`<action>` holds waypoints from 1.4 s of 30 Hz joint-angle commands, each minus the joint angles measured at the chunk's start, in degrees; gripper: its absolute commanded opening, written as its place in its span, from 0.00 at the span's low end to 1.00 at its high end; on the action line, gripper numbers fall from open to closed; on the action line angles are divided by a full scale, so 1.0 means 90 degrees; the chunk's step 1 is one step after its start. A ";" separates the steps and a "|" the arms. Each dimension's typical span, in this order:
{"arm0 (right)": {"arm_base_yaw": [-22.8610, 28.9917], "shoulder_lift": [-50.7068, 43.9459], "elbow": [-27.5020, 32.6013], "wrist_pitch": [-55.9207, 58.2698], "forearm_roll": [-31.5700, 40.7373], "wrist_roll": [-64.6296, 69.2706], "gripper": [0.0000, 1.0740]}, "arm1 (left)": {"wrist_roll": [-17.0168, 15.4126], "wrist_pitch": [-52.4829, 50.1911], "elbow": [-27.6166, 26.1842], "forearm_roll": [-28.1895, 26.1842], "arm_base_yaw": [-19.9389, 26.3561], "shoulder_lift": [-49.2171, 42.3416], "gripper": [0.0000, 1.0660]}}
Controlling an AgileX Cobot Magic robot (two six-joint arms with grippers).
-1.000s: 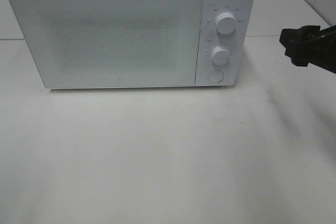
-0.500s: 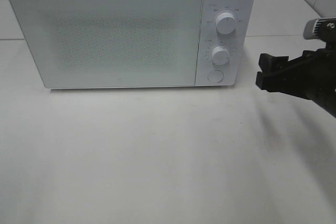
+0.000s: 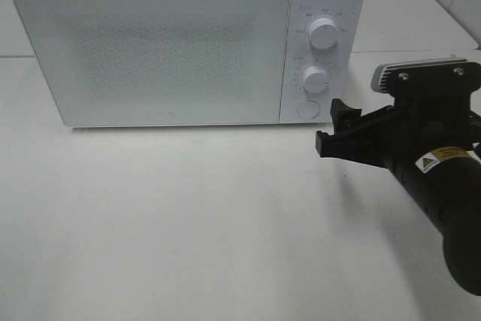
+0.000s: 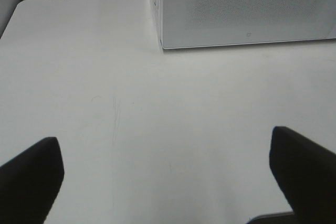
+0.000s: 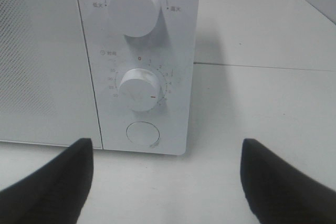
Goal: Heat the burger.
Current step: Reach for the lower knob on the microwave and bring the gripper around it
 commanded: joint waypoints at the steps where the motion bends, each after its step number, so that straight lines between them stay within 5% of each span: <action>1: 0.0146 0.0127 -0.0229 -0.0286 0.0293 -0.0337 0.70 | -0.0032 -0.0083 0.0019 -0.0006 0.0013 -0.0153 0.94; 17: 0.0178 0.0452 -0.1133 -0.0293 0.0497 -0.0802 0.70 | -0.0032 -0.0083 0.0019 -0.0006 0.0013 -0.0153 0.94; 42: -0.0611 0.2005 -0.2489 0.0057 -0.0057 -0.0694 0.70 | -0.0032 -0.0083 0.0019 -0.0006 0.0013 -0.0134 0.94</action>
